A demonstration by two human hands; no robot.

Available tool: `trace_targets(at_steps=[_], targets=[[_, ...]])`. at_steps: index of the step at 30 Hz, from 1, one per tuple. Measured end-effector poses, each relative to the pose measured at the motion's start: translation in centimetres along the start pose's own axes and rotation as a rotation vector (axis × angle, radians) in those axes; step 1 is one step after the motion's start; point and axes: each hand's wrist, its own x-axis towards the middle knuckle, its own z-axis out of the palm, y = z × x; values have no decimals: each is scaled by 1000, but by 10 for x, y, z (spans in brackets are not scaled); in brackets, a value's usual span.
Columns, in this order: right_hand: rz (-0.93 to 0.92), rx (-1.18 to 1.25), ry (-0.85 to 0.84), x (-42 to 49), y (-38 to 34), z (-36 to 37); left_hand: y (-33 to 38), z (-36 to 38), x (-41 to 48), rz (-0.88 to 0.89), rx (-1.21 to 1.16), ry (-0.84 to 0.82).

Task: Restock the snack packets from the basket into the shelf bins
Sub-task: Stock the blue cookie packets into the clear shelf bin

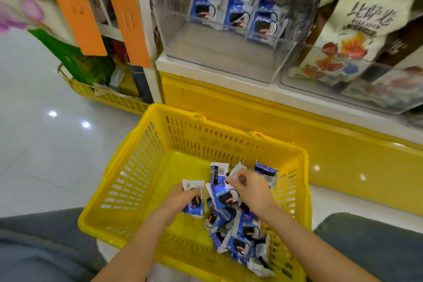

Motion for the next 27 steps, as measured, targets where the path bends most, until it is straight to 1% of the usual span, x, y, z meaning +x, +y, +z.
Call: trace_targets(at_steps=[2, 4, 7, 9, 13, 15, 17, 19, 21, 24, 26, 27], targets=[[1, 115, 54, -3, -12, -9, 7, 2, -17, -10, -60, -69], [-1, 188, 86, -7, -23, -16, 18, 6, -35, 21, -169, -164], [-19, 207, 150, -14, -35, -29, 41, 11, -61, 86, -334, -320], [-42, 203, 205, -18, -42, -41, 58, 15, -77, 149, -397, -331], [-75, 272, 284, -19, -68, -63, 83, 16, -99, 292, -437, -175], [-52, 405, 273, -21, -83, -69, 92, 8, -104, 356, -454, -114], [-21, 518, 243, -23, -96, -74, 104, -3, -109, 442, -430, -13], [-11, 578, 179, -28, -105, -80, 117, -16, -113, 547, -372, 99], [-44, 607, 104, -33, -115, -86, 130, -29, -118, 640, -301, 172], [-92, 540, -60, -37, -130, -96, 148, -50, -123, 744, -180, 224], [-99, 491, -169, -36, -142, -104, 158, -63, -123, 781, -135, 250], [-103, 454, -197, -35, -149, -108, 162, -68, -123, 799, -121, 259]])
